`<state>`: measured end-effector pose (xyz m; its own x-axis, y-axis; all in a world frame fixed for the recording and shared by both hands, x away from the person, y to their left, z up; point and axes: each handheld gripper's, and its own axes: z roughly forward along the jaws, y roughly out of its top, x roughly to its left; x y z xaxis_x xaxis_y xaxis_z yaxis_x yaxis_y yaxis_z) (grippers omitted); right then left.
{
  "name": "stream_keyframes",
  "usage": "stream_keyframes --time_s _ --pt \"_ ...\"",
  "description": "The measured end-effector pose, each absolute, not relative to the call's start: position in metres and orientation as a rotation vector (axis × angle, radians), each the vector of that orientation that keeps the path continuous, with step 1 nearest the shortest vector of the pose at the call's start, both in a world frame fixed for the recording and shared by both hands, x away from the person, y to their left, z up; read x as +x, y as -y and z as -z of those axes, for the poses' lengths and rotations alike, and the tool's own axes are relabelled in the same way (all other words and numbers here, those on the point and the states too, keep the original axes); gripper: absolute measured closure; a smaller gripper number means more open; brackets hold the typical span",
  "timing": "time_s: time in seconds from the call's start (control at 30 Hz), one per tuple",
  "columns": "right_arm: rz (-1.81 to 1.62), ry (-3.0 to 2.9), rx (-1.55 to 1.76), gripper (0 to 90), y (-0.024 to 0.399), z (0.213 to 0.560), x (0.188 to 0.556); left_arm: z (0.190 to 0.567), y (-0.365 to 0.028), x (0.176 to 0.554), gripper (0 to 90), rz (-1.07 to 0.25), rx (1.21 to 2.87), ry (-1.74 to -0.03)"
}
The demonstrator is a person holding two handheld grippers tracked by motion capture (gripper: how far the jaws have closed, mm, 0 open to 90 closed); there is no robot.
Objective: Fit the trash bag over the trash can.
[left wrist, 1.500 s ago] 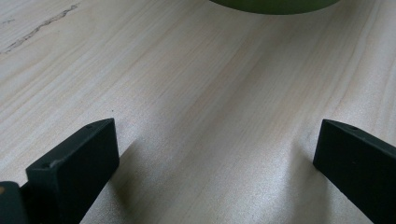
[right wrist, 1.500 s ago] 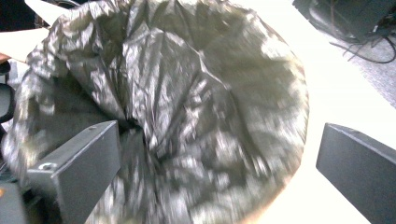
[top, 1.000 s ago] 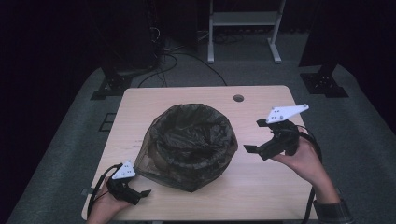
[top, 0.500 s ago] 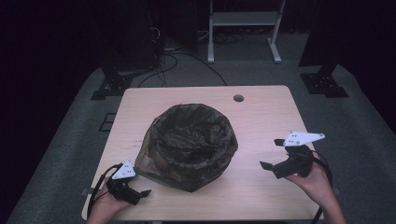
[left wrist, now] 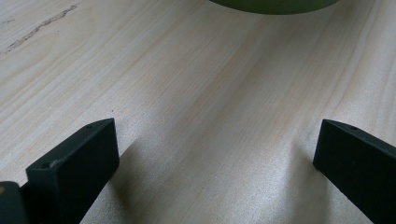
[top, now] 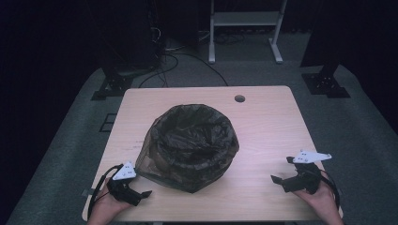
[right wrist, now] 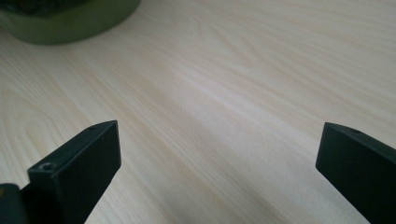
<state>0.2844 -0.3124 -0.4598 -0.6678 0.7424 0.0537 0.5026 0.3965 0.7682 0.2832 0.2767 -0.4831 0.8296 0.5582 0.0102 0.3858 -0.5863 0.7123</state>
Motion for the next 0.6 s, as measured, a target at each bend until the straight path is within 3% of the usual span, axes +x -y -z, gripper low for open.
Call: stream_keyframes --time_s 0.33,0.6 --pt "-0.993 -2.397 1.132 0.0 0.315 0.487 0.282 0.483 -0.277 0.283 0.0 -0.301 2.269 -0.682" --pt "-0.997 -2.380 1.134 0.0 0.317 0.489 0.282 0.483 -0.277 0.283 0.0 -0.302 2.269 -0.682"
